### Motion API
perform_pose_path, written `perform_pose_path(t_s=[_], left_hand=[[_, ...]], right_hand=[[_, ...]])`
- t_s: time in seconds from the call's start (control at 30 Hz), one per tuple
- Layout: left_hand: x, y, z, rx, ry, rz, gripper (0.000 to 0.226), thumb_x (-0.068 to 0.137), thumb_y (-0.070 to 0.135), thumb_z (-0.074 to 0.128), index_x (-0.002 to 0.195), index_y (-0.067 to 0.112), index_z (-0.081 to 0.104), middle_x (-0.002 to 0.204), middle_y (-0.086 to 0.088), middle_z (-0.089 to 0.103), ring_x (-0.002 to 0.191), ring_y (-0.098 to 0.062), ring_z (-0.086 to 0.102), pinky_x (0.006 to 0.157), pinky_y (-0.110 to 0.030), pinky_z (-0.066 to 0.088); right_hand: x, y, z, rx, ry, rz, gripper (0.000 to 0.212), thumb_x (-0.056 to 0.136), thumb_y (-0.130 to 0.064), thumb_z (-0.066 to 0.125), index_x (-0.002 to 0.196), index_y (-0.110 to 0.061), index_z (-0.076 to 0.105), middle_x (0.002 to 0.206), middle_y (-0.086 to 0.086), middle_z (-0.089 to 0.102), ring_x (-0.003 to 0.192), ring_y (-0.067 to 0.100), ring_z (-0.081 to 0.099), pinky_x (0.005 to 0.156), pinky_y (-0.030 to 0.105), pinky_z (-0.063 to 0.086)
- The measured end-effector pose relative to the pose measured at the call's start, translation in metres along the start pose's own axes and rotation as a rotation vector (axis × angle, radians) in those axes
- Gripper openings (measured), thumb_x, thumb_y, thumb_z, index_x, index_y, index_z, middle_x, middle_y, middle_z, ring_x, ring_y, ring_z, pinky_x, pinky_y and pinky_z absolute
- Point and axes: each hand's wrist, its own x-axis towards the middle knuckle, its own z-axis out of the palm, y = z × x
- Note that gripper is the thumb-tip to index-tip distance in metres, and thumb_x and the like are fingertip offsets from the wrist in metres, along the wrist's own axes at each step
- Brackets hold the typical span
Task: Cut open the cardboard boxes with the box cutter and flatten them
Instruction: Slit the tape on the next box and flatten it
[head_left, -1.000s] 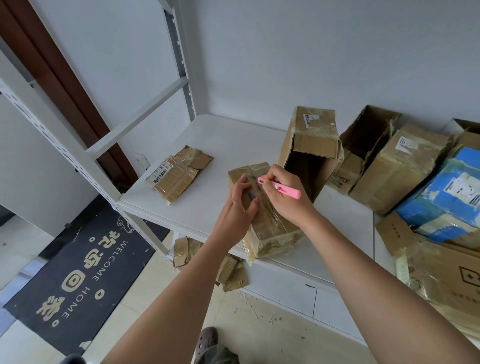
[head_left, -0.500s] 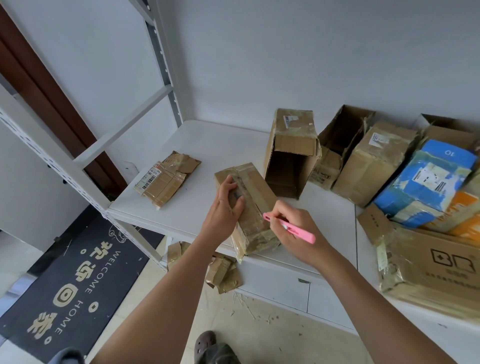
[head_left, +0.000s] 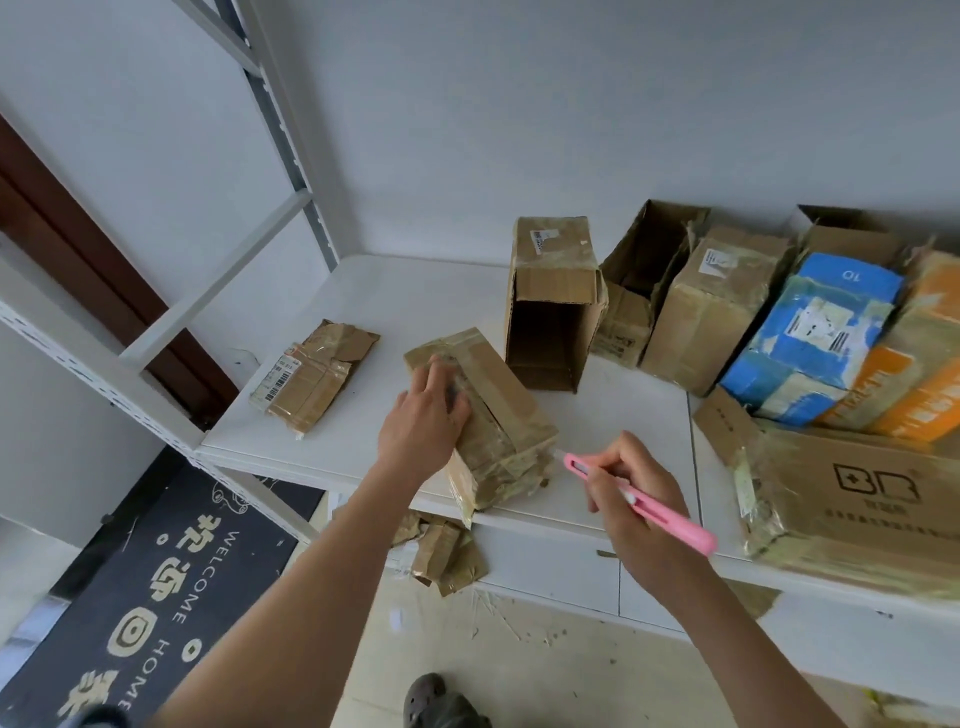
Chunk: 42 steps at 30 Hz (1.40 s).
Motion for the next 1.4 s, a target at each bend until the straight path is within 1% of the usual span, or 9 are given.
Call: perform_pose_path(t_s=[0.17,0.27,0.43,0.53,0.63,0.73,0.83,1.0,1.4], left_hand=[[0.034,0.004,-0.022,0.222,-0.106,-0.045,0.072,0.086,0.062,0.05,0.149,0.042,0.021,0.155,-0.009,0.012,0.141,-0.039,0.013,0.115,-0.05,0.018],[0.046,0.001,-0.027,0.219,-0.206,-0.076,0.078,0.083,0.071,0.051,0.15,0.046,0.019,0.162,-0.011,0.006,0.148,-0.037,0.0,0.118,-0.052,0.002],[0.026,0.011,-0.025,-0.039,-0.134,-0.182,0.07,0.079,0.064,0.064,0.132,0.029,0.035,0.12,-0.005,0.029,0.131,-0.034,0.031,0.104,-0.047,0.034],[0.001,0.022,-0.018,0.096,0.005,-0.296,0.07,0.08,0.072,0.055,0.119,0.016,0.038,0.127,-0.015,0.032,0.129,-0.038,0.029,0.104,-0.049,0.031],[-0.018,0.028,-0.01,0.312,0.142,-0.105,0.065,0.091,0.061,0.045,0.124,0.005,0.045,0.14,-0.019,0.031,0.133,-0.038,0.025,0.113,-0.05,0.021],[-0.022,0.026,-0.01,0.26,-0.021,0.065,0.062,0.095,0.061,0.031,0.143,0.022,0.039,0.155,-0.004,0.029,0.145,-0.027,0.018,0.119,-0.045,0.012],[-0.025,0.02,-0.012,0.305,-0.156,0.08,0.093,0.076,0.09,0.013,0.15,0.036,0.025,0.16,0.004,0.019,0.149,-0.022,0.005,0.12,-0.045,0.002],[-0.036,0.017,-0.003,0.352,-0.149,0.159,0.092,0.074,0.091,0.01,0.153,0.046,0.003,0.165,0.009,0.001,0.151,-0.018,-0.009,0.121,-0.043,-0.009],[-0.037,0.017,0.003,0.241,-0.043,0.154,0.092,0.072,0.091,0.031,0.151,0.044,0.026,0.162,0.012,0.017,0.151,-0.012,0.004,0.118,-0.031,-0.006]], right_hand=[[-0.008,0.007,0.032,0.162,0.292,0.089,0.019,0.098,-0.017,0.047,0.099,0.001,0.045,0.091,0.011,0.066,0.086,0.016,0.072,0.076,0.03,0.06],[-0.008,0.01,0.053,0.246,0.372,0.121,0.014,0.099,-0.013,0.045,0.101,0.0,0.041,0.098,-0.003,0.064,0.092,0.025,0.072,0.075,0.05,0.058],[-0.003,0.018,0.06,0.263,0.494,0.127,0.005,0.103,-0.013,0.044,0.102,-0.009,0.042,0.096,-0.007,0.07,0.084,0.038,0.067,0.076,0.066,0.053],[0.016,0.024,0.048,0.324,0.577,0.157,0.002,0.103,-0.013,0.046,0.101,-0.014,0.047,0.093,0.004,0.071,0.092,0.029,0.07,0.083,0.059,0.055],[0.039,0.029,0.034,0.377,0.61,0.171,0.002,0.103,-0.012,0.047,0.101,-0.013,0.048,0.091,0.012,0.07,0.088,0.019,0.071,0.078,0.032,0.058],[0.045,0.035,0.035,0.474,0.594,0.208,0.003,0.102,-0.013,0.048,0.105,-0.012,0.049,0.091,0.011,0.072,0.092,0.019,0.071,0.082,0.03,0.056],[0.049,0.037,0.036,0.502,0.557,0.219,0.011,0.096,-0.021,0.048,0.102,-0.012,0.051,0.091,-0.001,0.074,0.097,0.01,0.07,0.082,0.023,0.055],[0.073,0.039,0.024,0.563,0.492,0.322,0.009,0.099,-0.016,0.047,0.092,-0.017,0.052,0.091,0.007,0.076,0.102,0.024,0.071,0.099,0.057,0.049],[0.057,0.057,0.015,0.62,0.445,0.382,0.011,0.101,-0.018,0.052,0.094,-0.012,0.058,0.09,0.015,0.074,0.096,0.03,0.072,0.097,0.061,0.049]])
